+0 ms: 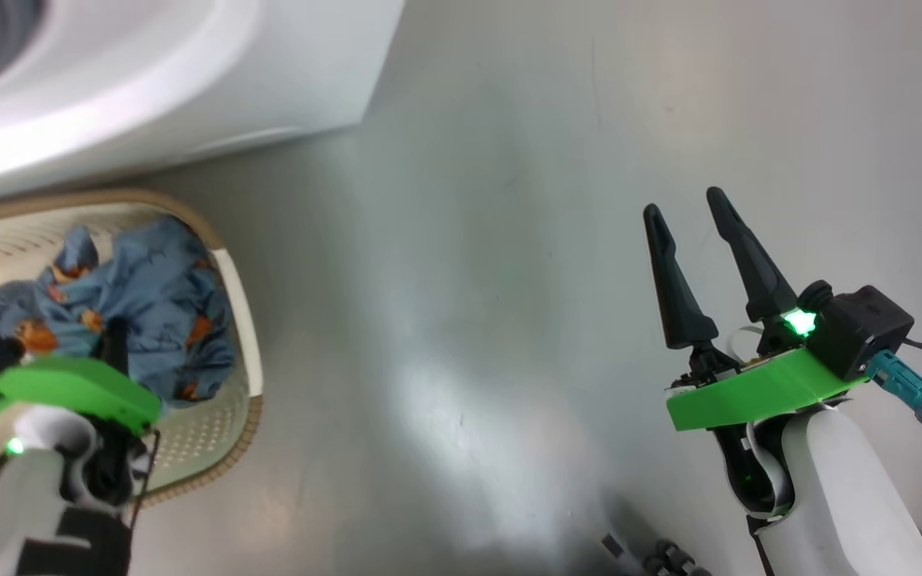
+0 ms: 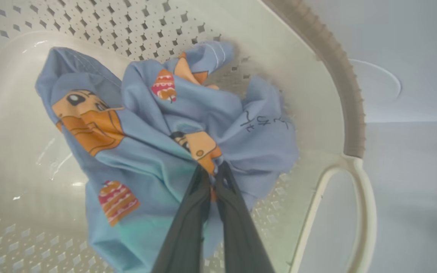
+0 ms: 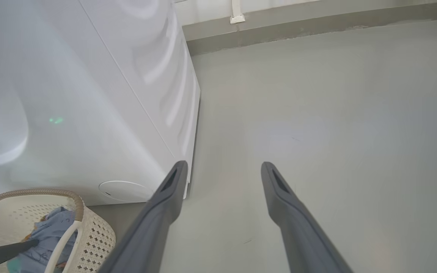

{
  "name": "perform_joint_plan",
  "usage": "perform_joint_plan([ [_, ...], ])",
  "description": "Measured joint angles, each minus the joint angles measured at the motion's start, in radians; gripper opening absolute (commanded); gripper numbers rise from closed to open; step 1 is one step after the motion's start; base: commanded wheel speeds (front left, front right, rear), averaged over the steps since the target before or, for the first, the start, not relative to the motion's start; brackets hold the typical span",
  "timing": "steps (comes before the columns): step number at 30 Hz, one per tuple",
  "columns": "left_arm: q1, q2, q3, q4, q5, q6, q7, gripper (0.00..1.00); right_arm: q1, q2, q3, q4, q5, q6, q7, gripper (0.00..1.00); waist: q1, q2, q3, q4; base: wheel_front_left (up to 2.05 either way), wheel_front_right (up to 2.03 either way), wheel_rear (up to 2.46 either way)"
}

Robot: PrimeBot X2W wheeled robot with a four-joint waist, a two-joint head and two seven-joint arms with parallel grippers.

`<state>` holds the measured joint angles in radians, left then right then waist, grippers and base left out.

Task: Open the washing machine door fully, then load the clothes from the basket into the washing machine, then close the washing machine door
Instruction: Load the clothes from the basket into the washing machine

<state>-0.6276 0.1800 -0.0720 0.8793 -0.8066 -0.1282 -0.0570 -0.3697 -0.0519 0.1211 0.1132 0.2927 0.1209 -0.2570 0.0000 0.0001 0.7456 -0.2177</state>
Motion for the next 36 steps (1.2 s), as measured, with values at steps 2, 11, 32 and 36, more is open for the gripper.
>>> perform_joint_plan([
  [2,0.037,0.0,-0.023,-0.019,-0.028,0.0,-0.028,0.0,0.004,-0.001,-0.004,0.007,-0.002,0.0,0.0,1.0,0.0,0.0,-0.03,0.01,0.0,0.0,0.0],
  [11,0.187,0.02,-0.115,-0.082,-0.1,0.0,-0.129,0.0,0.077,-0.028,-0.014,0.033,-0.009,0.0,0.0,1.0,0.0,0.0,-0.182,0.052,0.0,0.0,0.0],
  [32,0.448,0.003,0.037,-0.388,0.076,0.001,-0.191,0.0,0.213,-0.083,-0.008,0.084,-0.008,0.0,0.0,1.0,0.0,0.0,-0.51,0.125,0.0,0.0,0.0],
  [36,0.492,-0.018,0.06,-0.498,0.195,0.019,-0.194,0.0,0.232,-0.084,-0.006,0.087,-0.006,0.0,0.0,1.0,0.0,0.0,-0.56,0.135,0.0,0.0,0.0],
])
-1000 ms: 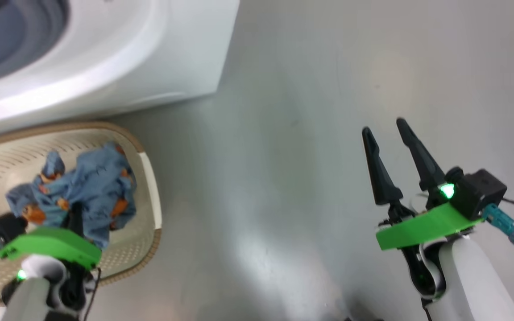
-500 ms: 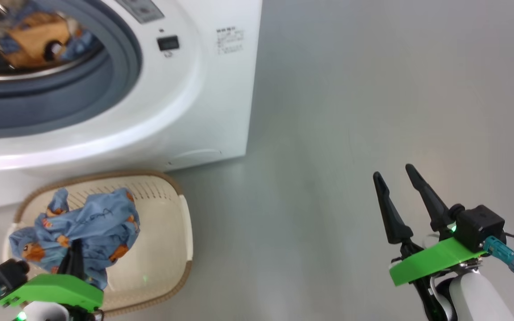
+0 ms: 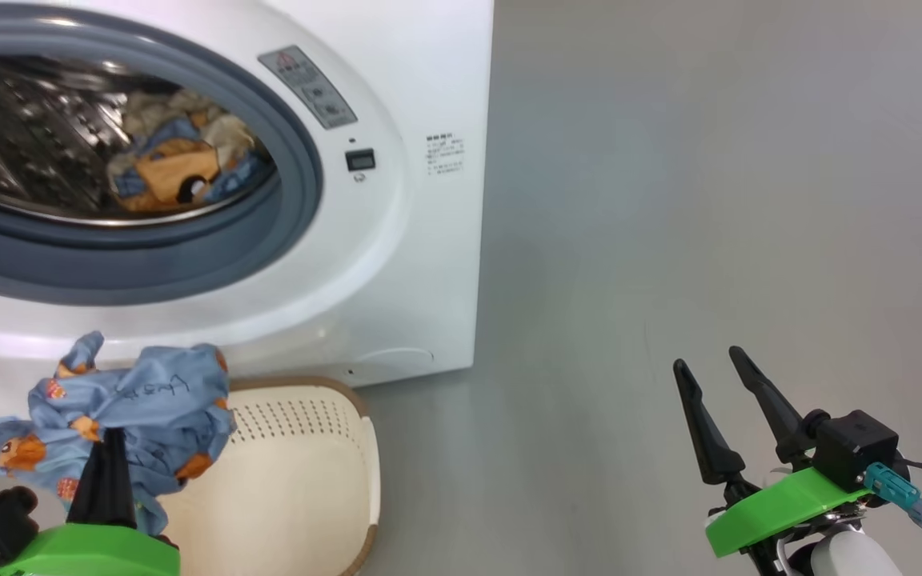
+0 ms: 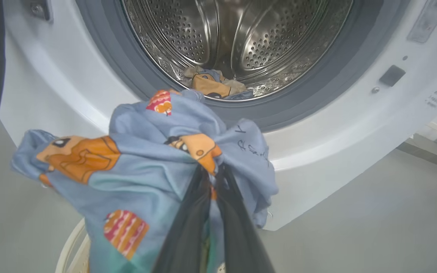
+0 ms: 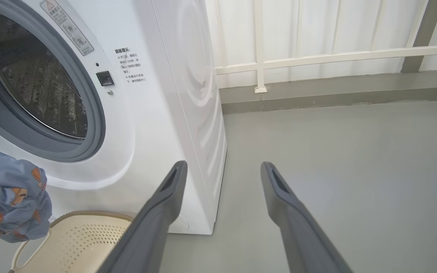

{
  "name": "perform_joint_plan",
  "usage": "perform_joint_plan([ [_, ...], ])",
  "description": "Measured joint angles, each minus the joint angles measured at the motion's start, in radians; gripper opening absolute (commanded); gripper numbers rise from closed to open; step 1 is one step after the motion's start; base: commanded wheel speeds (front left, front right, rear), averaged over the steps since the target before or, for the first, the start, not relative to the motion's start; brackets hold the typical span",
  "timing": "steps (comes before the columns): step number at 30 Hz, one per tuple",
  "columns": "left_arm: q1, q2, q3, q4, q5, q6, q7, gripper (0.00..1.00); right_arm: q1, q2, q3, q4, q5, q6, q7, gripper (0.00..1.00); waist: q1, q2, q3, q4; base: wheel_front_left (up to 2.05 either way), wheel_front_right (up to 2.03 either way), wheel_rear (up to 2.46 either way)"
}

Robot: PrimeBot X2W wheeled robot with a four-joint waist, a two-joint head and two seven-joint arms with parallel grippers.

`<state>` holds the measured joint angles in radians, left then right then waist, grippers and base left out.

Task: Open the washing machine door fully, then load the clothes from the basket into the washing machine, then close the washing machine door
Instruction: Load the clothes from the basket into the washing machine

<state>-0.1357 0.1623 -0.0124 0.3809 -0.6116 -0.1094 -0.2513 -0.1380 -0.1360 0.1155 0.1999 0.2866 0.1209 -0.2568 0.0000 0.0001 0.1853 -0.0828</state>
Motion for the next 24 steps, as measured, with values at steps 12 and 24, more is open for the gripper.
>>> perform_joint_plan([
  [12,0.083,-0.039,0.06,-0.191,0.204,0.008,-0.004,0.0,0.023,-0.009,0.008,0.0,0.007,0.0,0.0,1.0,0.0,0.0,-0.099,0.015,0.0,0.0,0.0],
  [24,0.151,-0.046,0.084,-0.351,0.397,0.027,-0.004,0.0,0.038,-0.011,0.012,0.0,0.007,0.0,0.0,1.0,0.0,0.0,-0.132,0.007,0.0,0.0,0.0],
])
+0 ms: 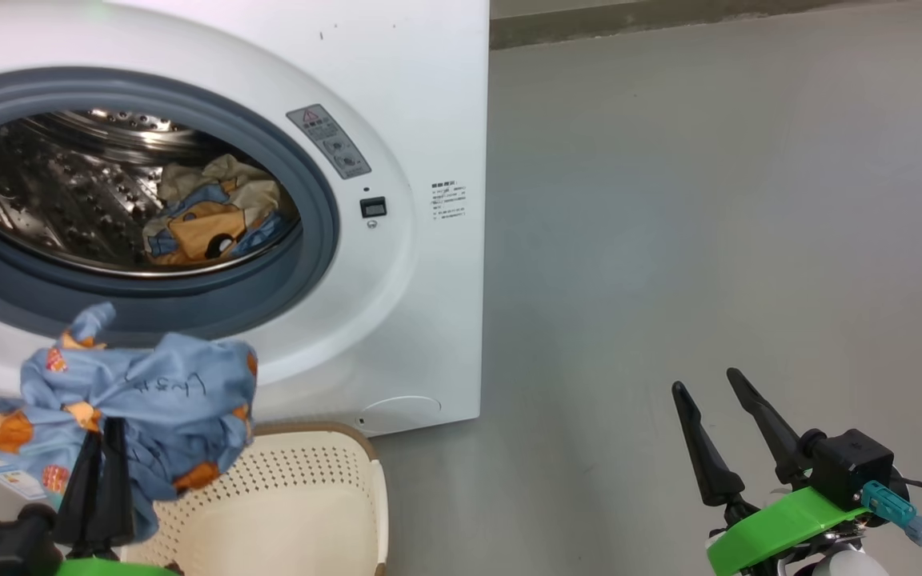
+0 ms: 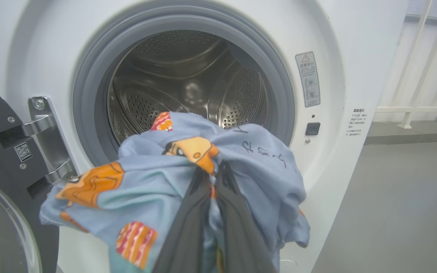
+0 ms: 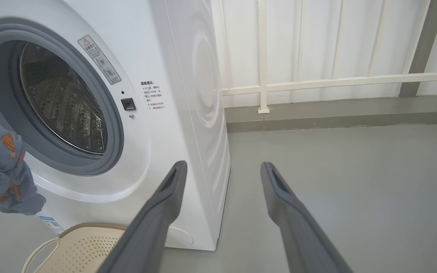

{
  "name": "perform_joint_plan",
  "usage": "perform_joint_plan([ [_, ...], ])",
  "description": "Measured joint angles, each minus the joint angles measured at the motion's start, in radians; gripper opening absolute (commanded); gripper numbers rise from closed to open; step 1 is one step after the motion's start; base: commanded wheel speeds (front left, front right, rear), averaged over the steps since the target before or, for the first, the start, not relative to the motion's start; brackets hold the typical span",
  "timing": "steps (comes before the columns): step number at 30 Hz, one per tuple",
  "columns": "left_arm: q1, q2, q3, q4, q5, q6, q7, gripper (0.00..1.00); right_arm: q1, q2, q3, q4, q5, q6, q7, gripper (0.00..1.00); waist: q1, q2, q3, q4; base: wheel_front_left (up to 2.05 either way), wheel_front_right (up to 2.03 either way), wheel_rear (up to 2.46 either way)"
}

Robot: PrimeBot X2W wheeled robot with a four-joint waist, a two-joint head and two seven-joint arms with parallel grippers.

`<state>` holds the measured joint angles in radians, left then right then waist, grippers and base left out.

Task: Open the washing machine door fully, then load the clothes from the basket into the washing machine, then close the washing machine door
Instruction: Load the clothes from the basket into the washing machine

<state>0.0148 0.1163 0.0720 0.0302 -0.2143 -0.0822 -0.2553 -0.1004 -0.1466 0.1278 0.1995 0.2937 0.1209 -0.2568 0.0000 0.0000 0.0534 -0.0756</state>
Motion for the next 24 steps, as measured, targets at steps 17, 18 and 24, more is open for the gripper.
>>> perform_joint_plan([
  [17,0.05,-0.018,0.003,-0.016,0.053,0.016,0.0,0.0,0.001,0.001,-0.001,-0.002,0.0,0.0,0.0,1.0,0.0,0.0,-0.004,-0.002,0.0,0.0,0.0],
  [18,0.05,-0.02,0.004,-0.016,0.053,0.016,0.0,0.0,0.001,0.001,-0.001,-0.002,0.0,0.0,0.0,1.0,0.0,0.0,-0.004,-0.003,0.0,0.0,0.0],
  [24,0.05,-0.023,0.005,-0.013,0.054,0.016,0.0,0.0,0.001,0.001,-0.001,-0.002,0.0,0.0,0.0,1.0,0.0001,0.0,-0.002,-0.001,0.0,0.0,0.0],
])
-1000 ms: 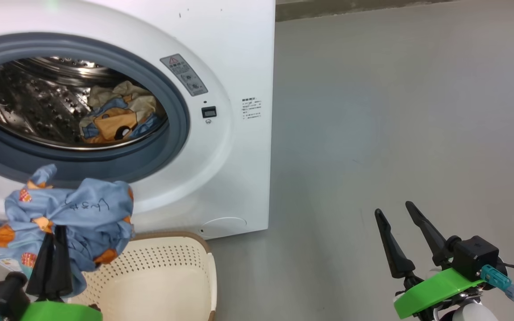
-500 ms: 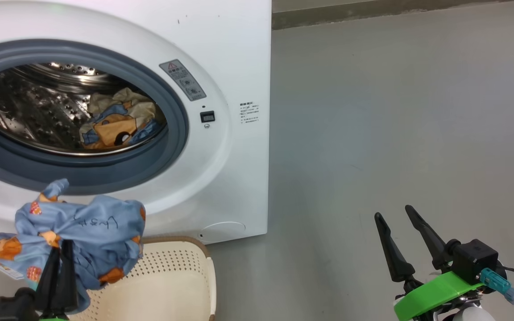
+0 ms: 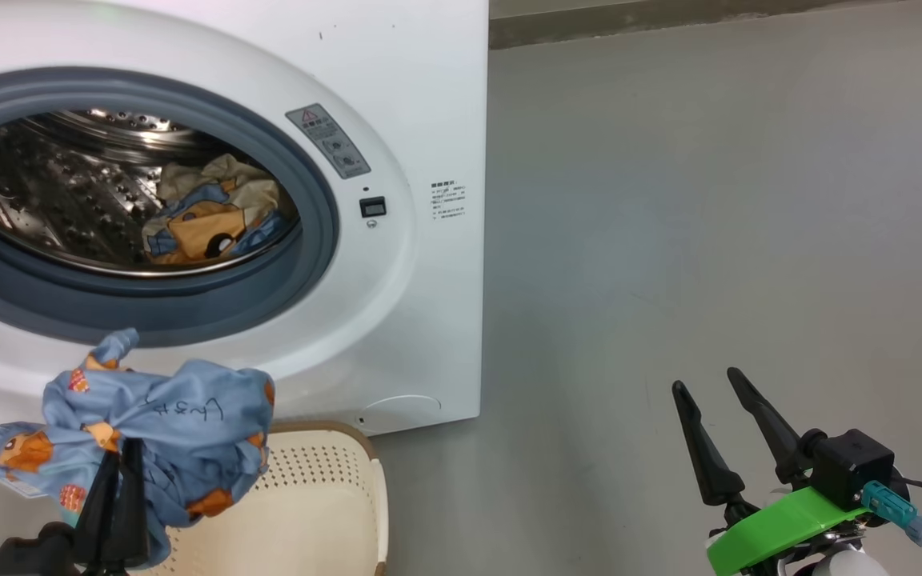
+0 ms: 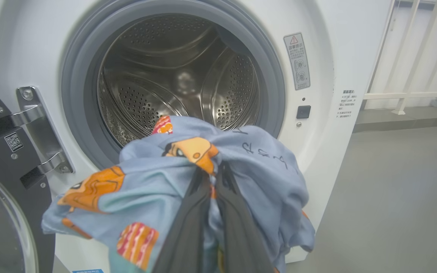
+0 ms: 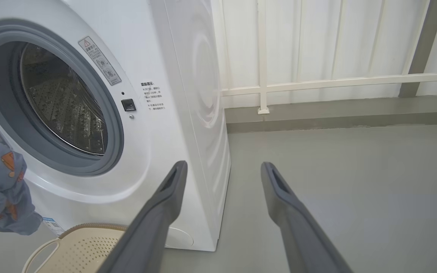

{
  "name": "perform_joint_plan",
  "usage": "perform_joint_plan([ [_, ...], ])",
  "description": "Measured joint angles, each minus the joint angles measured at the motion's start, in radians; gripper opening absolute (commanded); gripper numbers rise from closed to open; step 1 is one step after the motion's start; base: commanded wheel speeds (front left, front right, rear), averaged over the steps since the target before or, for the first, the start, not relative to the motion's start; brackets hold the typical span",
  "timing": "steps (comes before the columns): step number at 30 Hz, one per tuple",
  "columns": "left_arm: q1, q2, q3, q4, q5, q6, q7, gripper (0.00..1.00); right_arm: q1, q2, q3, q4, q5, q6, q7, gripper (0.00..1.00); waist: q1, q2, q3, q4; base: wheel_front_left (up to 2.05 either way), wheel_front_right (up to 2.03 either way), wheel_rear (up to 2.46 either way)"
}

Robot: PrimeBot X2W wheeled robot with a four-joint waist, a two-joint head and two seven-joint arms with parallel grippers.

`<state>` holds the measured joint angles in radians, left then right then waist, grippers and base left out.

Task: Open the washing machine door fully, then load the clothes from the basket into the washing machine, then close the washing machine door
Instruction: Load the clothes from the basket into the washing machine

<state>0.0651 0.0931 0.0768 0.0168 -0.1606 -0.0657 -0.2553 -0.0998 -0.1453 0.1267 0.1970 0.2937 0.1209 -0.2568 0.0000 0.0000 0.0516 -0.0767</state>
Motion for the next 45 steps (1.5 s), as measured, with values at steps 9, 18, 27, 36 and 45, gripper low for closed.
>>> perform_joint_plan([
  [9,0.002,-0.012,-0.001,0.008,0.007,0.009,0.0,0.0,0.0,0.004,-0.001,-0.005,0.0,0.0,0.0,1.0,0.0,0.0,0.012,0.001,0.0,0.0,0.0],
  [18,-0.007,-0.018,-0.006,0.028,0.016,0.009,0.0,0.0,0.0,0.007,-0.004,-0.012,0.0,0.0,0.0,1.0,0.0,0.0,0.055,0.005,0.0,0.0,0.0],
  [27,-0.073,-0.026,-0.003,0.066,0.017,0.01,0.0,0.0,-0.003,0.015,-0.008,-0.023,0.0,0.0,0.0,1.0,0.0,0.0,0.126,0.0,0.0,0.0,0.0],
  [36,-0.217,-0.025,0.014,0.114,0.026,0.009,0.0,0.0,-0.041,0.021,-0.008,-0.033,-0.002,0.0,0.0,1.0,0.0,0.0,0.205,-0.006,0.0,0.0,0.0],
  [45,-0.452,0.041,0.052,0.198,0.031,-0.002,0.0,0.0,-0.095,0.033,0.002,-0.04,-0.002,0.0,0.0,1.0,0.0,0.0,0.298,-0.033,0.0,0.0,0.0],
])
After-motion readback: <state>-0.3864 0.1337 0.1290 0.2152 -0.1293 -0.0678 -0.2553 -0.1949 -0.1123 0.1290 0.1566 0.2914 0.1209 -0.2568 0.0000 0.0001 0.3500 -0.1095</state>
